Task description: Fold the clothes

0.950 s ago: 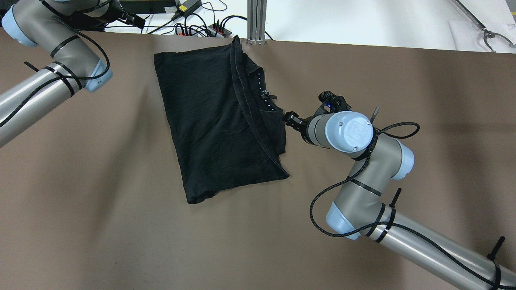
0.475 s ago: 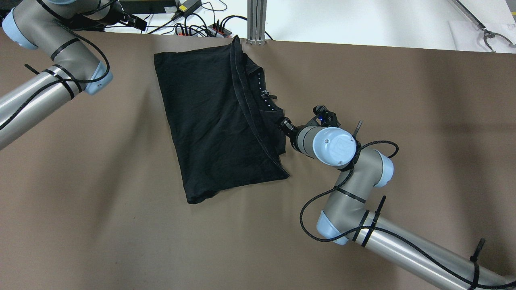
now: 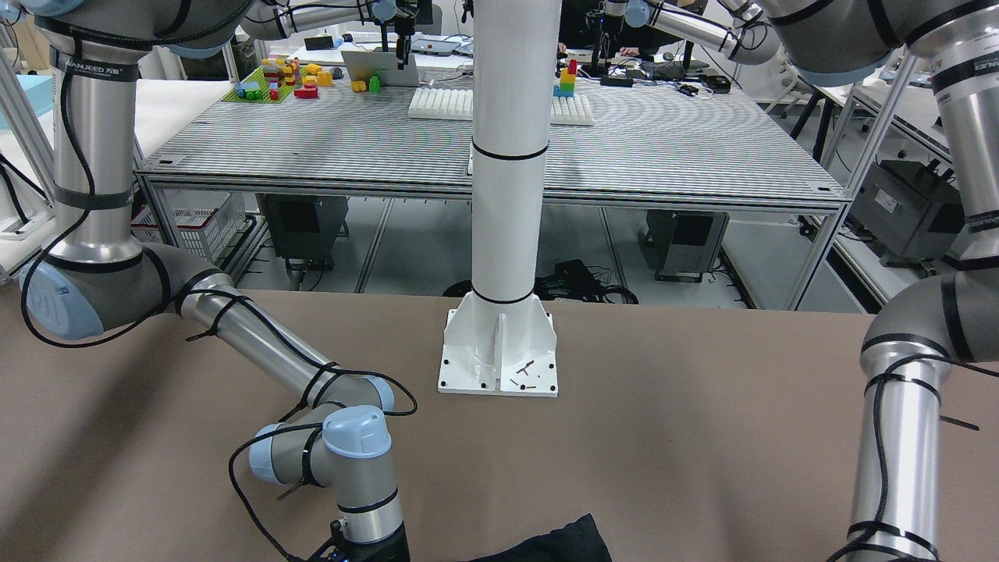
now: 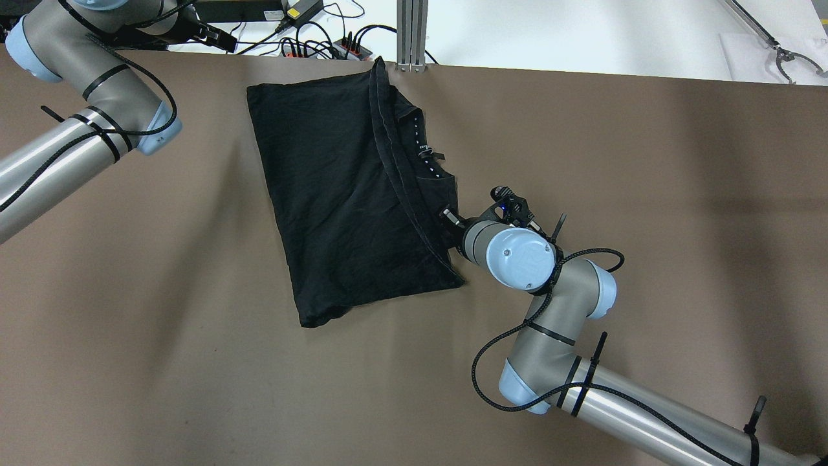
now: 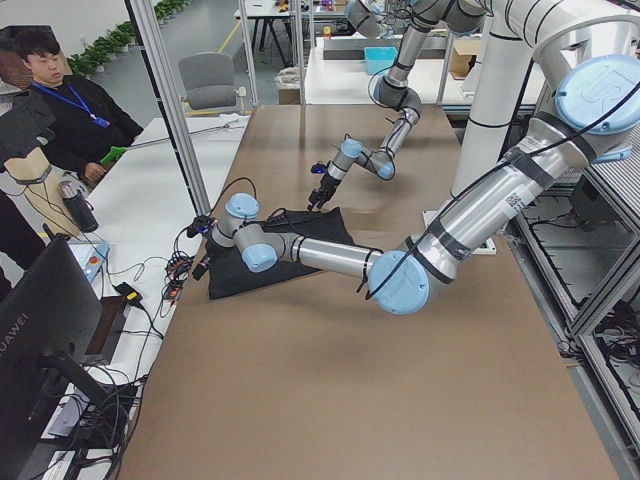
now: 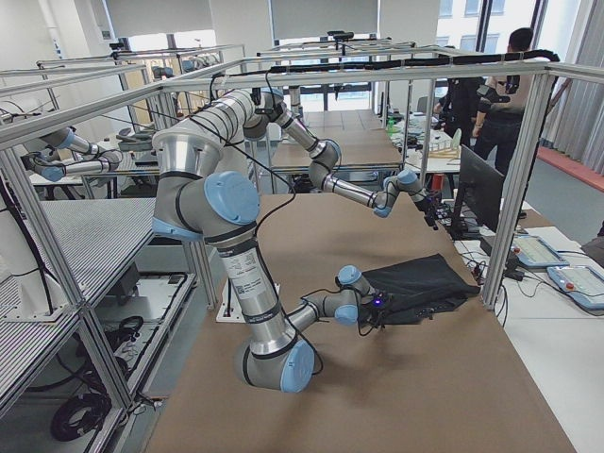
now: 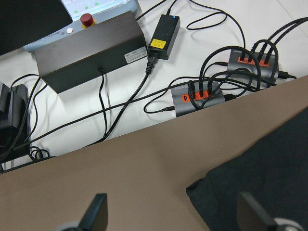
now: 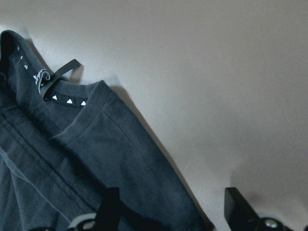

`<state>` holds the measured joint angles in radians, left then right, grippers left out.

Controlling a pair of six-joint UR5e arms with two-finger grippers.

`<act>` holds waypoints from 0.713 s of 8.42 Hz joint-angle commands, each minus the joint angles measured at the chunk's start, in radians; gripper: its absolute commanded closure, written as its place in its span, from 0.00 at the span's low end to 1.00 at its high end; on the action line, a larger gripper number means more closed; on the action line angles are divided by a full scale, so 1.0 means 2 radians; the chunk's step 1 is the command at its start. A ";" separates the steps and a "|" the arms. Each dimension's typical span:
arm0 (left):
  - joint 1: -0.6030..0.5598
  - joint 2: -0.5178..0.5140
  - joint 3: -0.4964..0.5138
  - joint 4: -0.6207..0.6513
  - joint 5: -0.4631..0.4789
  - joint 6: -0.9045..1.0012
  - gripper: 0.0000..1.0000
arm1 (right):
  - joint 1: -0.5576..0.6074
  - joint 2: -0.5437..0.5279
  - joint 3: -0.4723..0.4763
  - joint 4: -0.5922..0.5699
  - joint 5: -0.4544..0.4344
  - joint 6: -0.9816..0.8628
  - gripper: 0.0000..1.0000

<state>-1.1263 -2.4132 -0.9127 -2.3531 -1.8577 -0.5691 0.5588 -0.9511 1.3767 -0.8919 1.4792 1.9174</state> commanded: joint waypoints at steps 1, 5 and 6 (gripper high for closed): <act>0.000 0.003 0.000 0.000 -0.001 0.000 0.05 | -0.010 0.000 0.000 0.002 -0.018 0.001 0.49; 0.000 0.004 -0.001 0.000 -0.002 -0.002 0.05 | -0.014 0.000 0.002 0.006 -0.019 0.000 0.92; 0.000 0.004 -0.001 0.000 -0.008 -0.003 0.05 | -0.013 -0.001 0.006 0.006 -0.019 -0.005 1.00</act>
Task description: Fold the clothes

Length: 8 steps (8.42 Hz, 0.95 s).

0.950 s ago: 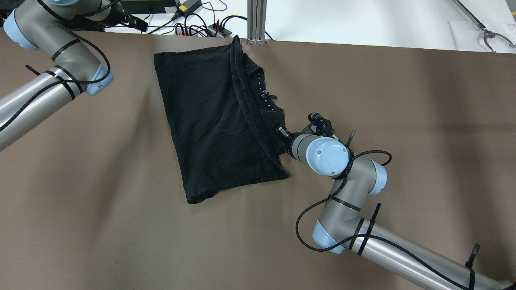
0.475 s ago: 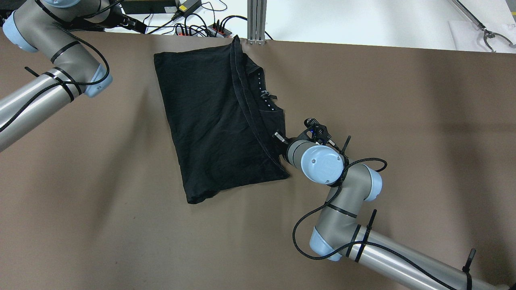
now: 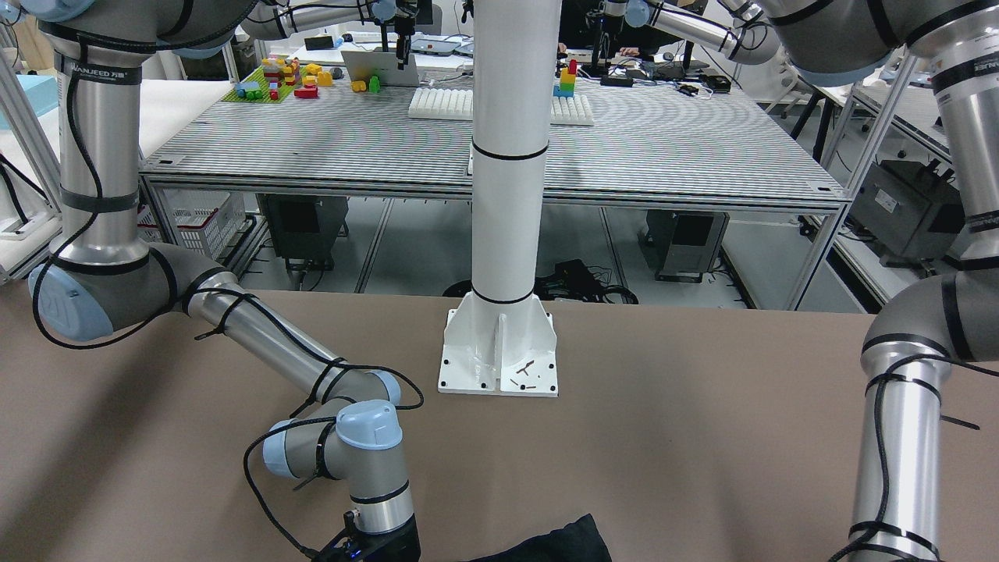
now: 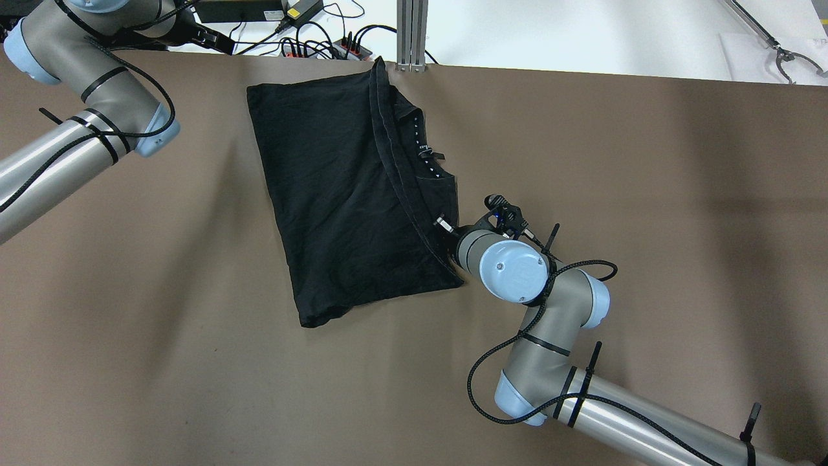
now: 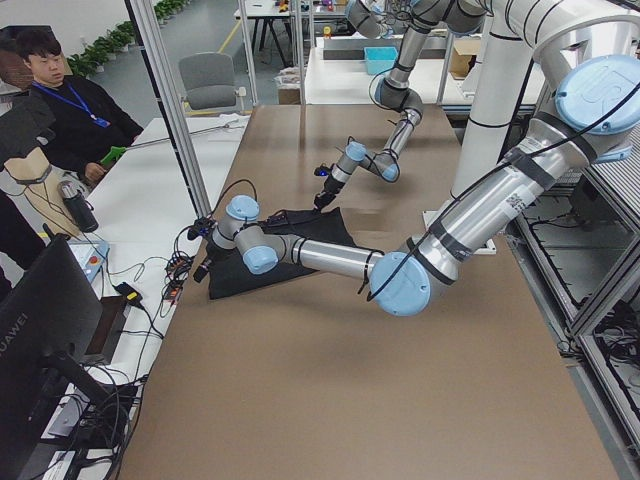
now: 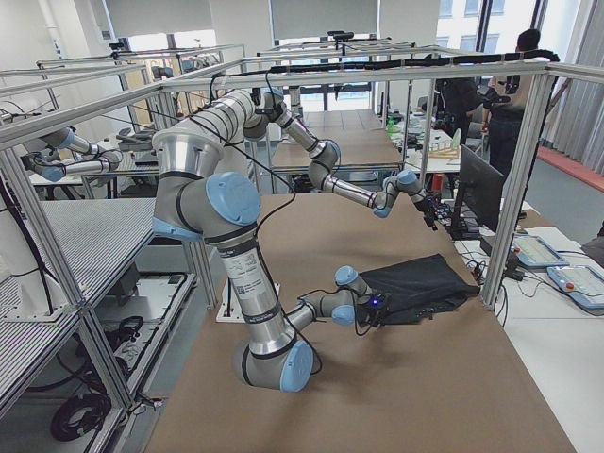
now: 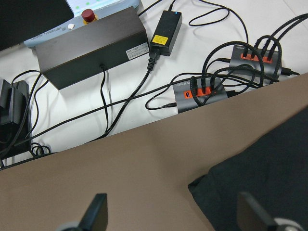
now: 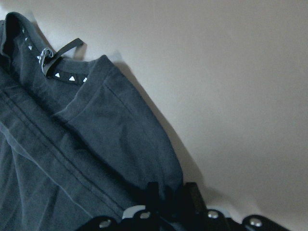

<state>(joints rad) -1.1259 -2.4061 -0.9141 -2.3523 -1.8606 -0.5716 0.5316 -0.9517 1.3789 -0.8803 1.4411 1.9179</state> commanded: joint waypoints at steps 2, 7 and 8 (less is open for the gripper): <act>0.000 0.000 0.000 0.000 -0.006 -0.002 0.05 | 0.000 -0.019 0.047 -0.002 0.005 -0.017 1.00; 0.002 0.018 -0.018 -0.002 -0.007 -0.007 0.05 | -0.074 -0.141 0.187 -0.006 0.003 -0.025 1.00; 0.002 0.020 -0.021 -0.002 -0.007 -0.009 0.05 | -0.074 -0.153 0.195 -0.005 0.004 -0.029 1.00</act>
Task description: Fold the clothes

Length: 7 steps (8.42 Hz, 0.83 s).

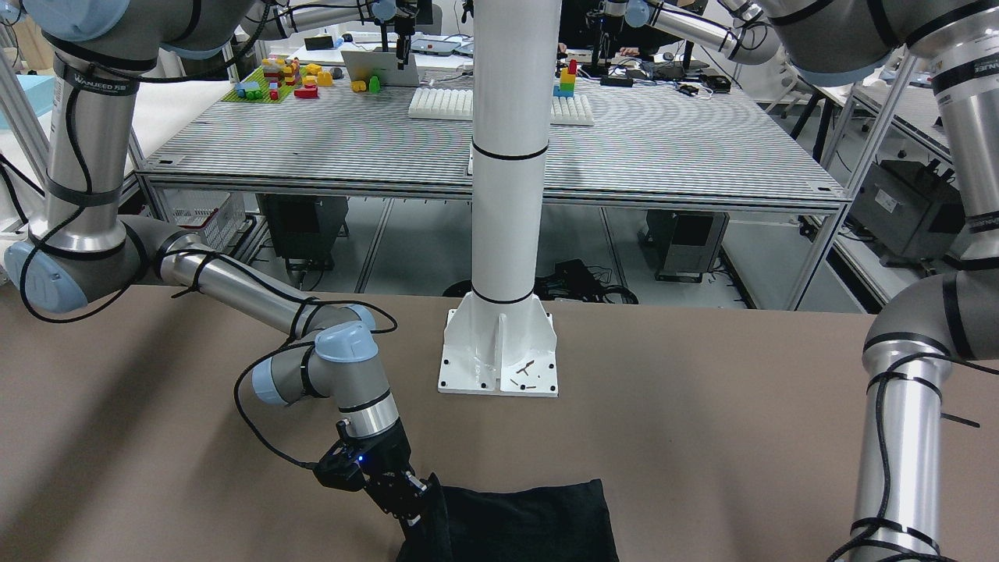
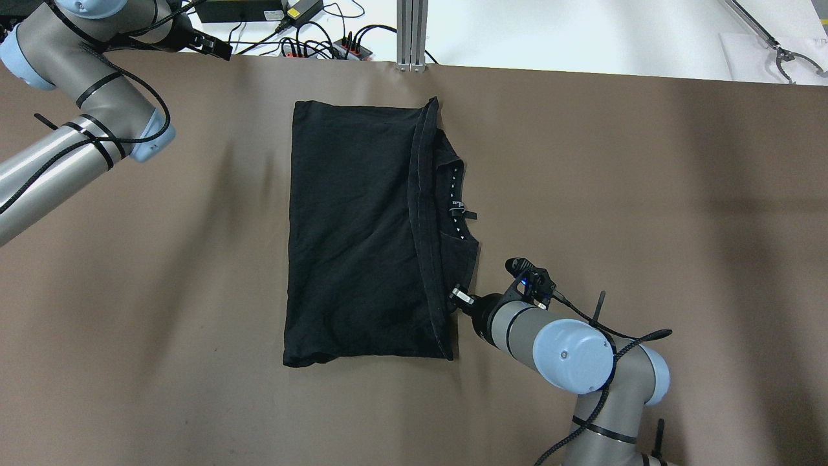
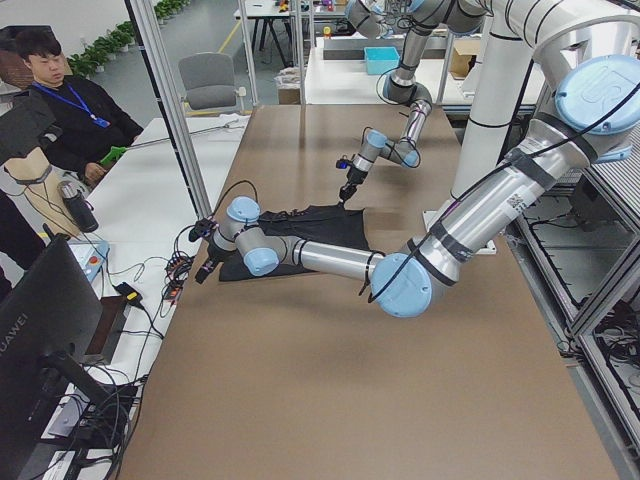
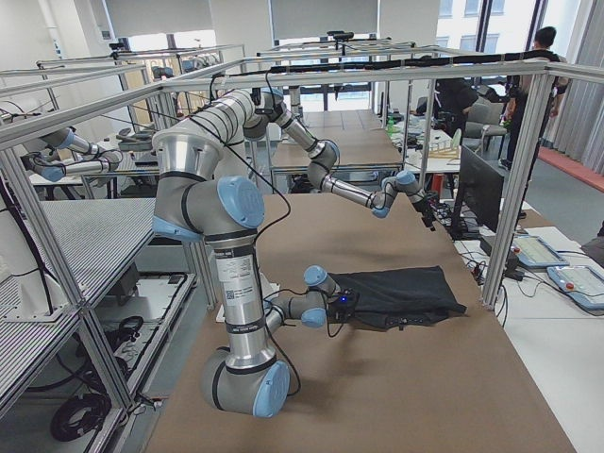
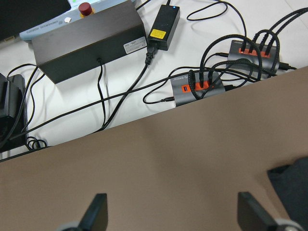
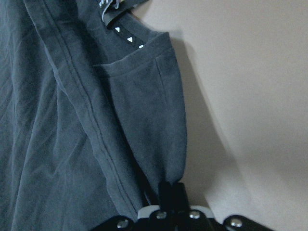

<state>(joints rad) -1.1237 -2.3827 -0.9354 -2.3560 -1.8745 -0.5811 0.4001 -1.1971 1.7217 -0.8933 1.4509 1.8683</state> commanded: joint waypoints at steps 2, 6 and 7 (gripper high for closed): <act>0.010 0.009 -0.014 -0.001 0.000 -0.010 0.05 | -0.007 -0.035 0.027 0.004 -0.002 -0.025 1.00; 0.018 0.009 -0.018 -0.001 0.001 -0.022 0.05 | -0.008 -0.098 0.105 -0.012 -0.002 -0.025 1.00; 0.019 0.009 -0.018 -0.001 0.001 -0.022 0.05 | -0.011 -0.100 0.101 -0.013 -0.002 -0.025 1.00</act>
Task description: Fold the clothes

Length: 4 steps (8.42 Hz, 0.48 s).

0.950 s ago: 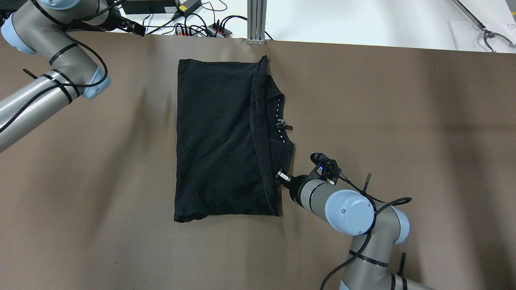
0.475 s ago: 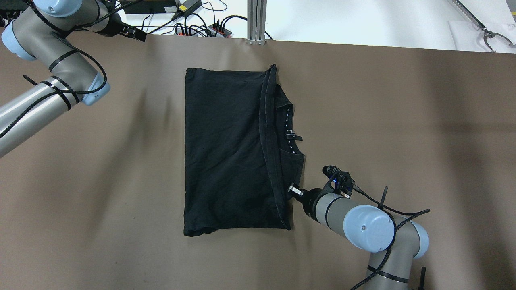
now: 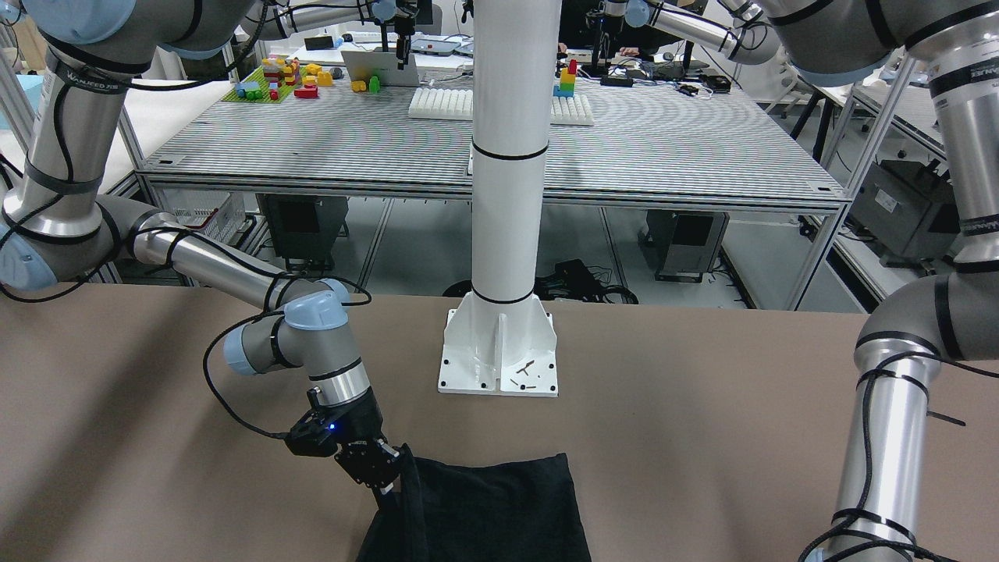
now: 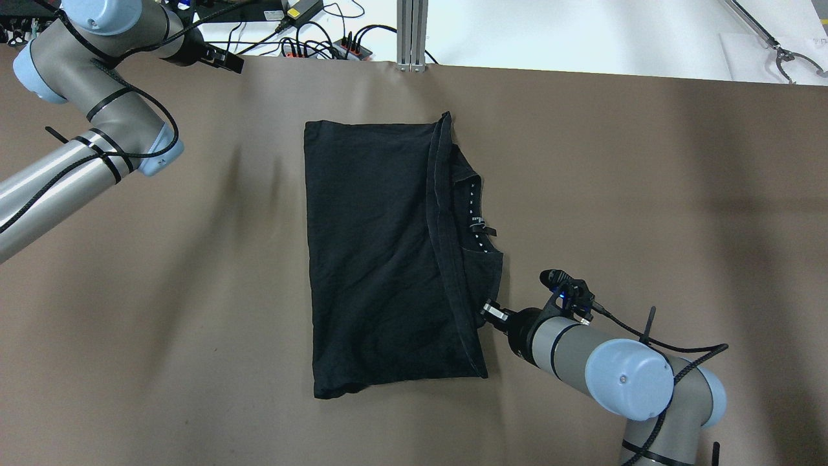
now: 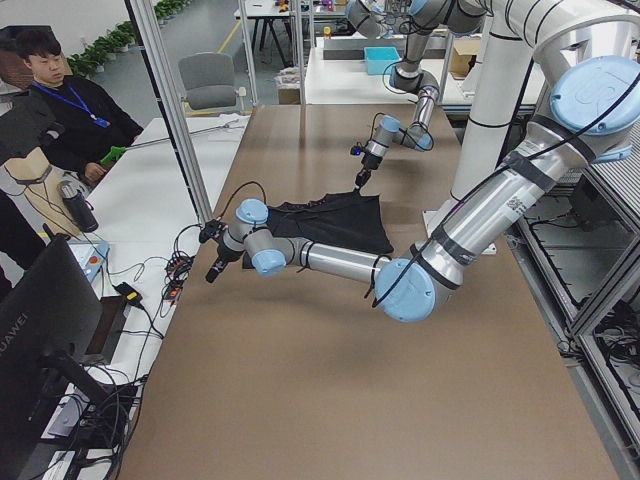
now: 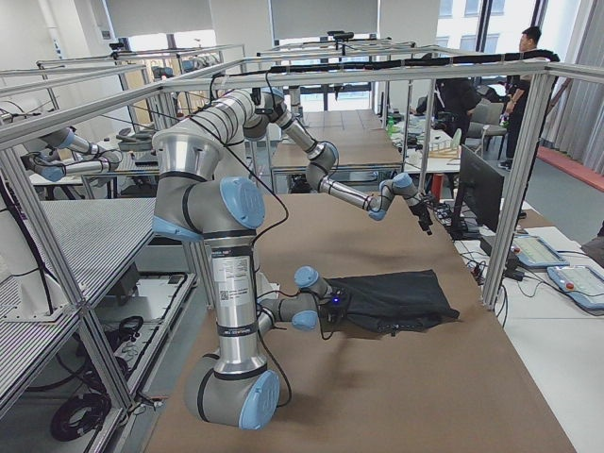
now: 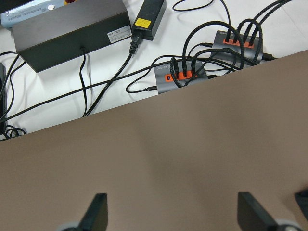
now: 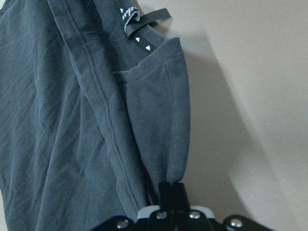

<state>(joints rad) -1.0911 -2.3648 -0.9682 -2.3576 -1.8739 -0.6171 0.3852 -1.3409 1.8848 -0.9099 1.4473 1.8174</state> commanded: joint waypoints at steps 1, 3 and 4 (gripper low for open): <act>0.004 0.000 -0.001 0.001 0.000 -0.004 0.05 | -0.008 -0.027 0.017 -0.004 -0.001 -0.001 0.67; 0.005 0.000 -0.001 0.000 0.000 -0.006 0.05 | -0.011 -0.018 0.020 -0.039 -0.026 -0.019 0.05; 0.004 0.000 -0.001 0.000 0.000 -0.006 0.05 | -0.009 -0.002 0.022 -0.072 -0.026 -0.060 0.05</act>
<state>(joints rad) -1.0829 -2.3652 -0.9709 -2.3574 -1.8733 -0.6270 0.3668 -1.3828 1.9220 -0.9583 1.4190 1.7915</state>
